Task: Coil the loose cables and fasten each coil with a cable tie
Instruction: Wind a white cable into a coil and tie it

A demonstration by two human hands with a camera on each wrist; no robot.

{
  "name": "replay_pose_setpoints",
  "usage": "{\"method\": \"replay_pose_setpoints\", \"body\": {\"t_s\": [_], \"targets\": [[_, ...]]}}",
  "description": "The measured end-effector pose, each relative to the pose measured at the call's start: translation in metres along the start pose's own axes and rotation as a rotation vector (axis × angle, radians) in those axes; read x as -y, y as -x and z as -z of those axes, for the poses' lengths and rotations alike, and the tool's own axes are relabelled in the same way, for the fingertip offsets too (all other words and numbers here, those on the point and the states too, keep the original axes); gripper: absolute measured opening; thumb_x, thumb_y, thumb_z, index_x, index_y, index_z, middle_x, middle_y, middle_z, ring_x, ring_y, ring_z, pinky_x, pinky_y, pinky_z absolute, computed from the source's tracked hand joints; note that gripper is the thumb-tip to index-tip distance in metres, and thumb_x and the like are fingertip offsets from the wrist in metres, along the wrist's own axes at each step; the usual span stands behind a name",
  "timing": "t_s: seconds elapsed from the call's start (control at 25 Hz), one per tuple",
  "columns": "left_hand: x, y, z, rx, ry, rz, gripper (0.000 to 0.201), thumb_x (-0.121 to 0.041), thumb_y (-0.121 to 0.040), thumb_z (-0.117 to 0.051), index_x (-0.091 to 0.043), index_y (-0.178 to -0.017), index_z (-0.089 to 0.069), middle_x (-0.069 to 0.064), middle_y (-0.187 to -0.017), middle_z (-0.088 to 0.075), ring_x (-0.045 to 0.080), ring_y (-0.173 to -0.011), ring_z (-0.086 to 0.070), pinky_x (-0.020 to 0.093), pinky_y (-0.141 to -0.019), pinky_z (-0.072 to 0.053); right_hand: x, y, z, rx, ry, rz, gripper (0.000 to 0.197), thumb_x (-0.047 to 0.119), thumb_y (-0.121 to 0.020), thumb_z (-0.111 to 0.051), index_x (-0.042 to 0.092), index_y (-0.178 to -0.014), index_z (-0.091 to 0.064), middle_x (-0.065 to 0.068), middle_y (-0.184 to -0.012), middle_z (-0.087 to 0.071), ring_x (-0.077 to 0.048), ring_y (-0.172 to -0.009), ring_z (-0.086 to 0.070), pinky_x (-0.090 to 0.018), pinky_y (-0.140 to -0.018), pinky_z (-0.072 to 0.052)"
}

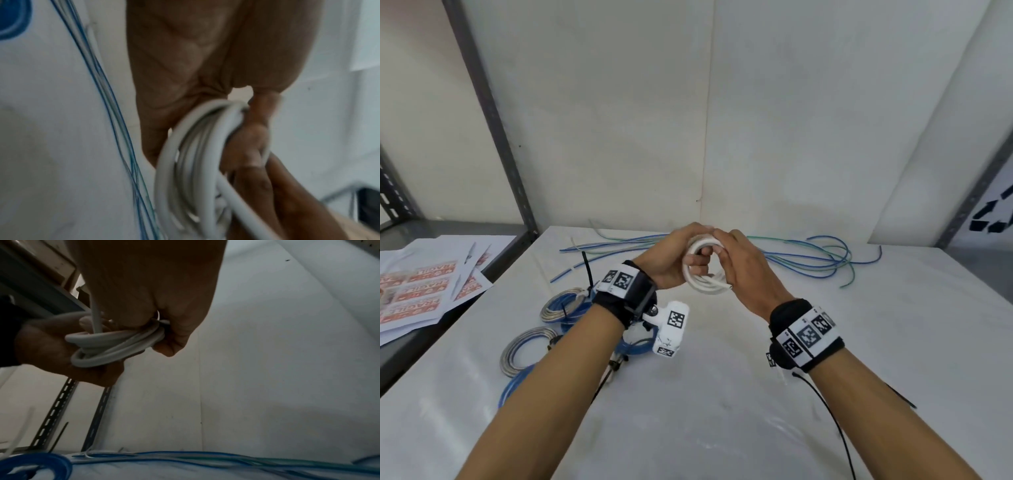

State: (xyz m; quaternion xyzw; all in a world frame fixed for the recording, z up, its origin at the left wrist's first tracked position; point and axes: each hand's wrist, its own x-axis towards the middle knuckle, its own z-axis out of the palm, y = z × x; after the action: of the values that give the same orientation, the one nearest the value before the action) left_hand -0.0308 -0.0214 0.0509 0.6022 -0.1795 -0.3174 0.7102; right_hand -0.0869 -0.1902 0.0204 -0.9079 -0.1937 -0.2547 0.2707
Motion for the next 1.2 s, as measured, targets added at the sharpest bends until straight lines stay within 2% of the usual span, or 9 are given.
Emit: {"method": "replay_pose_setpoints", "body": {"t_s": [0.16,0.32,0.48,0.56,0.6,0.68,0.8,1.04,1.2], "targets": [[0.016,-0.024,-0.038,-0.221,-0.332,-0.133,0.055,-0.055,-0.095,-0.06,-0.021,-0.059,-0.038,-0.004,-0.053,-0.026,0.013,-0.044,-0.026,0.025,-0.049,-0.028,-0.021,0.018,0.022,0.01,-0.04,-0.029,0.025,0.016,-0.106,-0.049,0.012,-0.127,-0.061,0.005,-0.092,-0.055,-0.009,-0.078,-0.047,-0.023,-0.071,-0.036],[0.039,-0.045,-0.06,-0.318,-0.395,-0.156,0.047,-0.038,-0.096,-0.059,-0.013,-0.058,-0.048,-0.006,-0.045,-0.038,0.014,-0.037,-0.037,0.029,-0.055,-0.036,-0.036,0.027,0.06,0.245,-0.012,-0.179,0.022,0.023,-0.103,-0.057,0.014,-0.119,-0.069,0.008,-0.071,-0.055,-0.005,-0.064,-0.05,-0.029,-0.066,-0.041],[0.056,-0.049,-0.081,-0.304,-0.576,-0.138,0.055,-0.046,-0.093,-0.055,-0.017,-0.047,-0.045,0.002,-0.046,-0.047,0.022,-0.042,-0.046,0.029,-0.059,-0.041,-0.044,0.051,0.101,0.516,-0.433,-0.546,0.04,0.043,-0.103,-0.053,0.013,-0.124,-0.068,0.002,-0.105,-0.075,-0.01,-0.095,-0.072,-0.03,-0.085,-0.058],[0.064,-0.048,-0.09,-0.324,-0.663,-0.122,0.06,-0.044,-0.098,-0.054,-0.016,-0.046,-0.042,-0.003,-0.04,-0.049,0.027,-0.052,-0.056,0.029,-0.059,-0.041,-0.053,0.069,0.11,0.491,-0.427,-0.748,0.04,0.042,-0.106,-0.047,0.009,-0.112,-0.07,-0.009,-0.107,-0.076,-0.02,-0.091,-0.075,-0.029,-0.076,-0.059],[0.066,-0.049,-0.093,-0.336,-0.685,-0.129,0.059,-0.039,-0.098,-0.054,-0.016,-0.046,-0.041,-0.003,-0.042,-0.051,0.029,-0.058,-0.059,0.029,-0.062,-0.042,-0.058,0.076,0.112,0.52,-0.281,-0.787,0.028,0.029,-0.106,-0.048,0.011,-0.104,-0.069,-0.012,-0.104,-0.076,-0.022,-0.085,-0.075,-0.026,-0.069,-0.057],[0.07,-0.049,-0.099,-0.35,-0.699,-0.126,0.055,-0.033,-0.095,-0.055,-0.015,-0.045,-0.043,0.006,-0.055,-0.059,0.027,-0.055,-0.054,0.031,-0.065,-0.042,-0.065,0.091,0.111,0.733,0.044,-0.755,0.02,0.005,-0.095,-0.055,0.019,-0.094,-0.07,-0.008,-0.098,-0.075,-0.02,-0.081,-0.07,-0.024,-0.065,-0.054],[0.076,-0.049,-0.101,-0.358,-0.661,-0.118,0.052,-0.031,-0.093,-0.056,-0.015,-0.045,-0.046,0.013,-0.065,-0.061,0.025,-0.052,-0.048,0.033,-0.065,-0.042,-0.061,0.108,0.097,0.959,0.323,-0.683,0.022,0.01,-0.077,-0.082,0.023,-0.092,-0.074,0.003,-0.092,-0.07,-0.018,-0.085,-0.064,-0.028,-0.077,-0.055],[0.075,-0.041,-0.1,-0.374,-0.61,-0.114,0.041,-0.045,-0.074,-0.052,-0.016,-0.045,-0.049,0.01,-0.06,-0.055,0.027,-0.054,-0.05,0.032,-0.064,-0.042,-0.068,0.11,0.069,1.022,0.396,-0.644,0.015,0.015,-0.07,-0.089,0.016,-0.081,-0.08,-0.004,-0.082,-0.076,-0.017,-0.07,-0.066,-0.023,-0.061,-0.052],[0.075,-0.043,-0.086,-0.43,-0.517,-0.113,0.042,-0.045,-0.075,-0.056,-0.015,-0.046,-0.052,0.012,-0.06,-0.056,0.027,-0.048,-0.049,0.033,-0.065,-0.045,-0.066,0.101,0.075,0.925,0.347,-0.64,0.006,0.013,-0.084,-0.075,0.019,-0.084,-0.075,0.005,-0.082,-0.069,-0.014,-0.08,-0.062,-0.027,-0.073,-0.05]]}}
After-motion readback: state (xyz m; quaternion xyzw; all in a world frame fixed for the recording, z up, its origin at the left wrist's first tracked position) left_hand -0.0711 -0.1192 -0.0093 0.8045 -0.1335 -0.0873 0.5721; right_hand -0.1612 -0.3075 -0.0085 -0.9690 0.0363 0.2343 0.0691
